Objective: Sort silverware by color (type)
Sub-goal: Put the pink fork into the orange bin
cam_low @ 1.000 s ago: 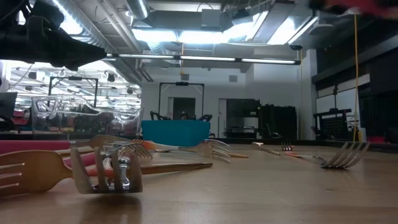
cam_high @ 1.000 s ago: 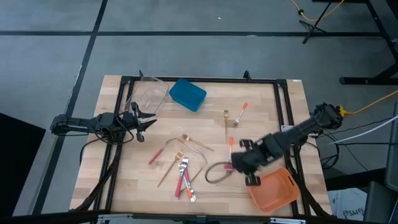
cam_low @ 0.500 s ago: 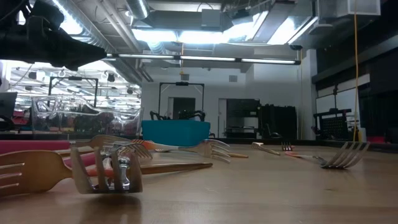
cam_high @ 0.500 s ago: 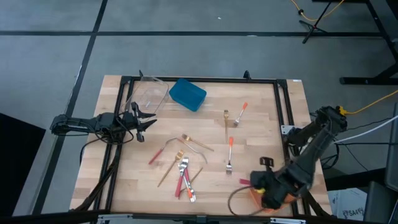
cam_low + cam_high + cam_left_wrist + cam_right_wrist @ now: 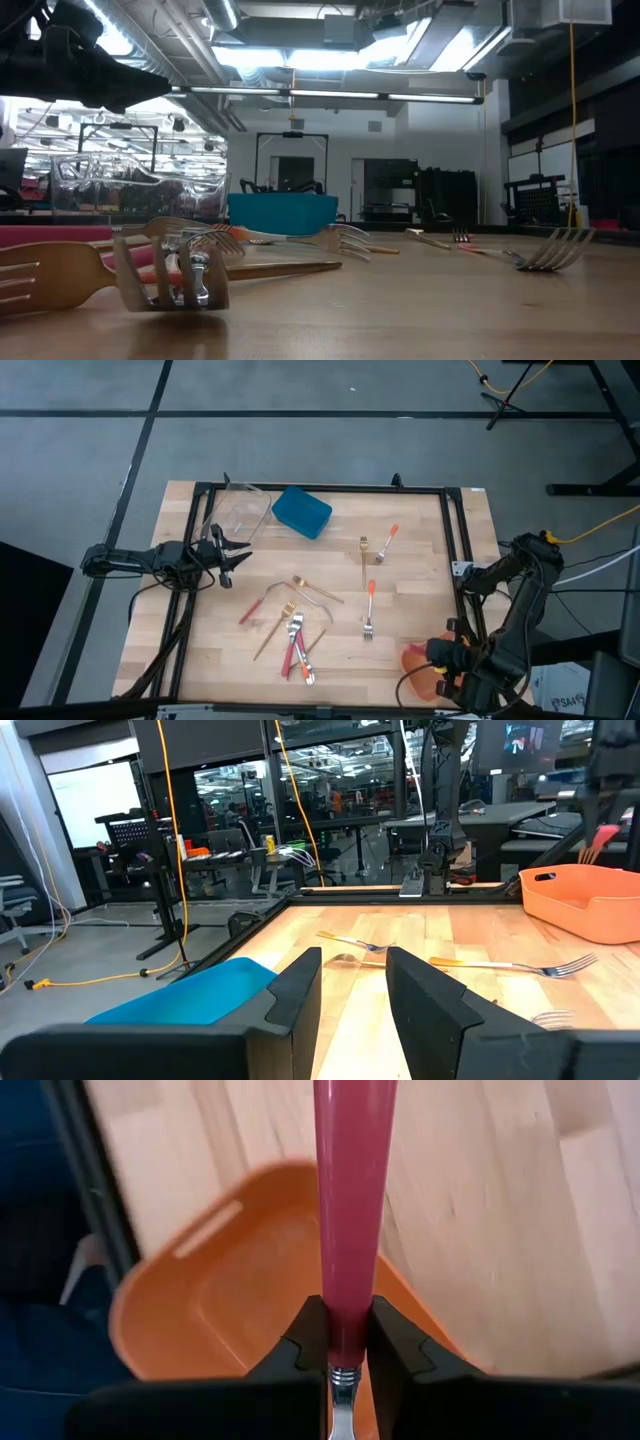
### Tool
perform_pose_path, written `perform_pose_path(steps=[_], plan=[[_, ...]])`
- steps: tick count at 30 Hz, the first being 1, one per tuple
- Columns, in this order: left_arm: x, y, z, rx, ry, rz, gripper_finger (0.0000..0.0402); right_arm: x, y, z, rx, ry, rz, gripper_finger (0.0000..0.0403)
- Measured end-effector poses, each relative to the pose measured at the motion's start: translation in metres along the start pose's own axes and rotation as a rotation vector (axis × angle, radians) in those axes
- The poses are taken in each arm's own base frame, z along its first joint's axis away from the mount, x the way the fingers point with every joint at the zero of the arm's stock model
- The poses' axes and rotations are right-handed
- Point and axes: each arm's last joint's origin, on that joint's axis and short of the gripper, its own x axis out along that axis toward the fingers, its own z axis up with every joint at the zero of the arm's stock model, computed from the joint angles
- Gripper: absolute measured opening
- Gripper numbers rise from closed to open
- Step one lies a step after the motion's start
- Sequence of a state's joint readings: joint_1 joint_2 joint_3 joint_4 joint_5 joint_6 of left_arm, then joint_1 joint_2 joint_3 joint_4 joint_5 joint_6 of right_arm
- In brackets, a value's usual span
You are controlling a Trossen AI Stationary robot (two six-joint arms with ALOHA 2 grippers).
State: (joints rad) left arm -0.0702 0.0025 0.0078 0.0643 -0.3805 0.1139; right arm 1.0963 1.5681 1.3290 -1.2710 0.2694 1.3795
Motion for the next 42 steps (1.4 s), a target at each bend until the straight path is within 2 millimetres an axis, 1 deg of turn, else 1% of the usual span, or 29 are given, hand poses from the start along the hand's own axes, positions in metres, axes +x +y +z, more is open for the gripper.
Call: perform_pose_path(steps=[4, 8, 15, 18, 21, 29, 42], plan=[[0.0, 0.0, 0.0, 0.0, 0.0, 0.0, 0.0109, 0.016, -0.001, -0.008, -0.007, 0.005, -0.011, 0.0023], [0.0, 0.0, 0.0, 0.0, 0.001, 0.0, 0.0109, 0.031, -0.004, -0.014, -0.011, 0.055, -0.012, 0.0023], [0.0, 0.0, 0.0, 0.0, 0.0, 0.0, 0.0109, 0.048, -0.01, -0.021, -0.019, 0.099, -0.03, 0.0023], [0.0, 0.0, 0.0, 0.0, 0.0, 0.0, 0.0109, 0.052, -0.011, -0.023, -0.052, 0.143, -0.026, 0.0024], [0.0, 0.0, 0.0, 0.0, 0.0, 0.0, 0.0109, 0.054, -0.008, -0.025, -0.118, 0.183, 0.024, 0.0024], [0.0, 0.0, 0.0, 0.001, 0.0, 0.0, 0.0109, 0.065, -0.003, -0.027, -0.285, 0.167, 0.12, 0.0024], [0.0, 0.0, 0.0, 0.001, 0.0, 0.0, 0.0109, 0.069, -0.006, -0.029, -0.289, 0.173, 0.101, 0.0067]])
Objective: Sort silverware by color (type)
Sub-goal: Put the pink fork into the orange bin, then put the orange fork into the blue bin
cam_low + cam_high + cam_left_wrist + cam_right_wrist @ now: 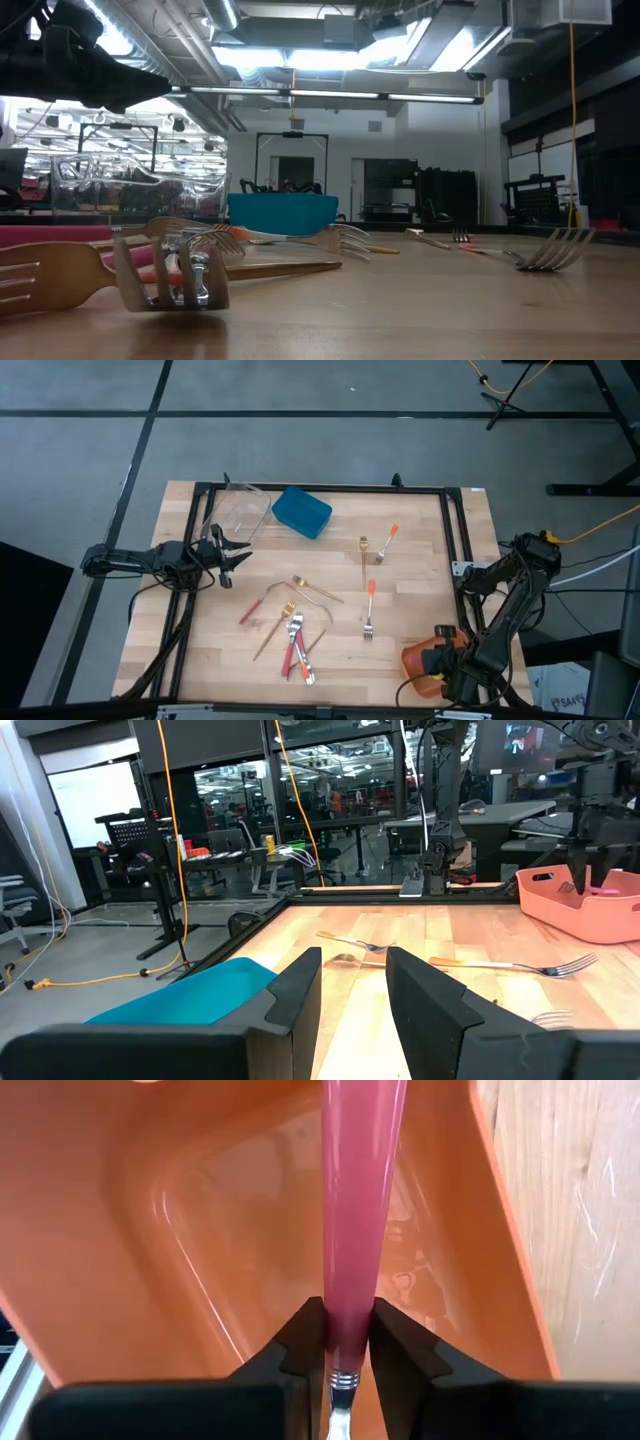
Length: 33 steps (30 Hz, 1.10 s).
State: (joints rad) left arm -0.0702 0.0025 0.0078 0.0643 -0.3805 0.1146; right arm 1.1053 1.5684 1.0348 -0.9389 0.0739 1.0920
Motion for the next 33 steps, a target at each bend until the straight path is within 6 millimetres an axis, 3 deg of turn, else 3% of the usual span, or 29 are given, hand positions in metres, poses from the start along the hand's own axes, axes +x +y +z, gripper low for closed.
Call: perform_pose_path(steps=[33], plan=[[0.0, 0.0, 0.0, -0.001, 0.0, 0.0, 0.0109, -0.0002, 0.0015, -0.0024, 0.002, 0.083, 0.044, 0.0079]])
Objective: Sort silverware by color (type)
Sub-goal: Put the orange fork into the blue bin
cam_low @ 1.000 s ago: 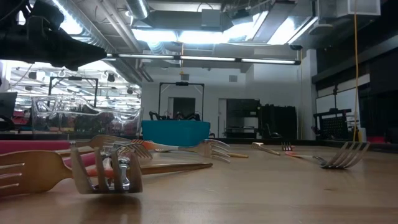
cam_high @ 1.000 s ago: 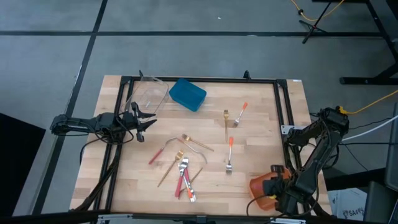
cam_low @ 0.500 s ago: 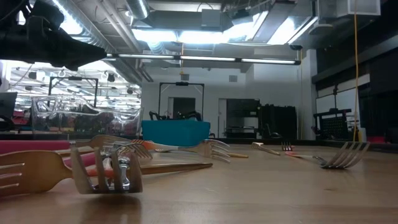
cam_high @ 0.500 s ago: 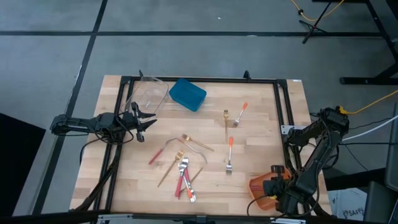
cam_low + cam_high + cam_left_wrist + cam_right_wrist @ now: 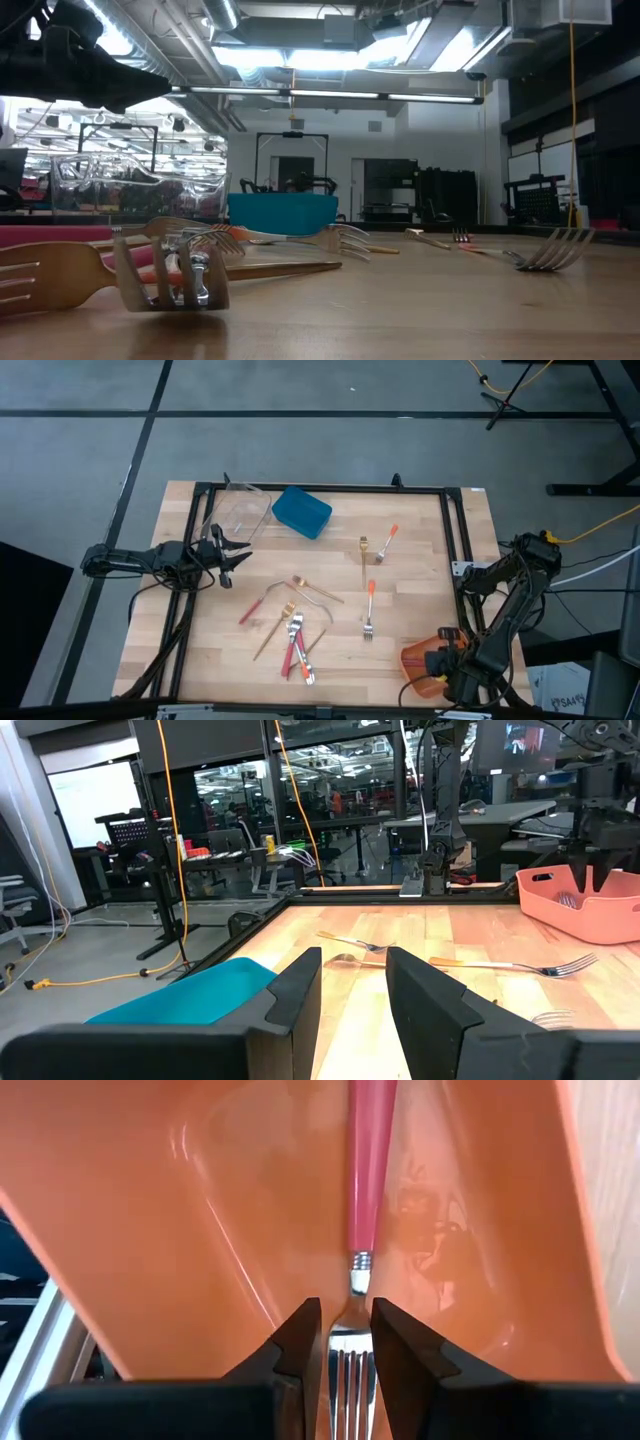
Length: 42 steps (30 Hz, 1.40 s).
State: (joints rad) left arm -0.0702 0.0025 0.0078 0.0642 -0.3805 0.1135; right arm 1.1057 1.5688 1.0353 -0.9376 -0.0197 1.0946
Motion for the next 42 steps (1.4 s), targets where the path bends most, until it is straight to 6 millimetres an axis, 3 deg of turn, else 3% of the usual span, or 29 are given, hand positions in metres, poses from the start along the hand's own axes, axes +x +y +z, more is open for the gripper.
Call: perform_pose_path(steps=[10, 23, 32, 42], plan=[[0.0, 0.0, 0.0, -0.001, 0.0, 0.0, 0.0109, -0.027, -0.001, 0.016, 0.044, 0.002, -0.02, 0.0079], [0.0, 0.0, 0.0, -0.002, 0.0, 0.001, 0.0109, -0.081, -0.024, 0.058, -0.135, -0.079, -0.151, 0.0078], [0.0, 0.0, 0.0, -0.005, 0.0, 0.0, 0.0109, -0.104, -0.072, 0.1, -0.335, -0.12, -0.363, 0.0078], [0.0, 0.0, 0.0, -0.005, 0.0, 0.0, 0.0109, -0.111, -0.162, 0.143, -0.462, 0.019, -0.386, 0.0078]])
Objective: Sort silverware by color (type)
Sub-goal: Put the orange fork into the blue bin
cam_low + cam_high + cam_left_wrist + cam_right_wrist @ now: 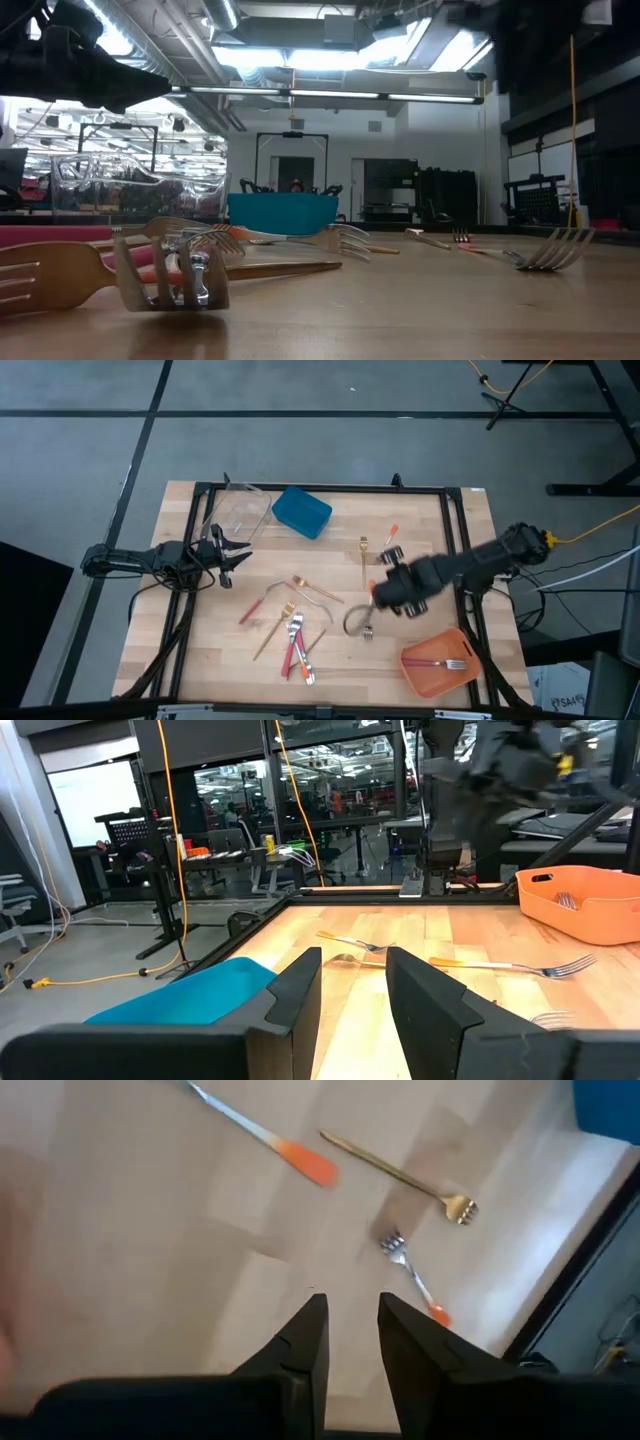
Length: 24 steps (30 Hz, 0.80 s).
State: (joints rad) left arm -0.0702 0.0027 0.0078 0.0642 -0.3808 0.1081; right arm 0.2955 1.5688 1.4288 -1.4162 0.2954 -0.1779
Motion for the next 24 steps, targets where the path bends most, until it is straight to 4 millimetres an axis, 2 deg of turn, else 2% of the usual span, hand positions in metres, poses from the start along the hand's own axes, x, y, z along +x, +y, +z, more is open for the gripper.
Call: perform_pose_path(steps=[7, 14, 19, 24], plan=[[0.0, 0.0, 0.0, 0.0, 0.0, 0.0, 0.0109, 0.022, -0.068, -0.024, 0.023, 0.045, 0.073, 0.0078], [0.0, 0.0, 0.0, 0.0, 0.0, 0.0, 0.0109, 0.039, -0.121, -0.048, 0.077, -0.026, 0.073, 0.0078], [0.0, 0.0, 0.0, 0.0, 0.0, 0.0, 0.0109, 0.056, -0.142, -0.062, 0.107, -0.077, 0.069, 0.0078], [0.0, 0.0, 0.0, 0.0, 0.0, 0.0, 0.0109, 0.087, -0.143, -0.08, 0.104, -0.061, 0.143, 0.0078]])
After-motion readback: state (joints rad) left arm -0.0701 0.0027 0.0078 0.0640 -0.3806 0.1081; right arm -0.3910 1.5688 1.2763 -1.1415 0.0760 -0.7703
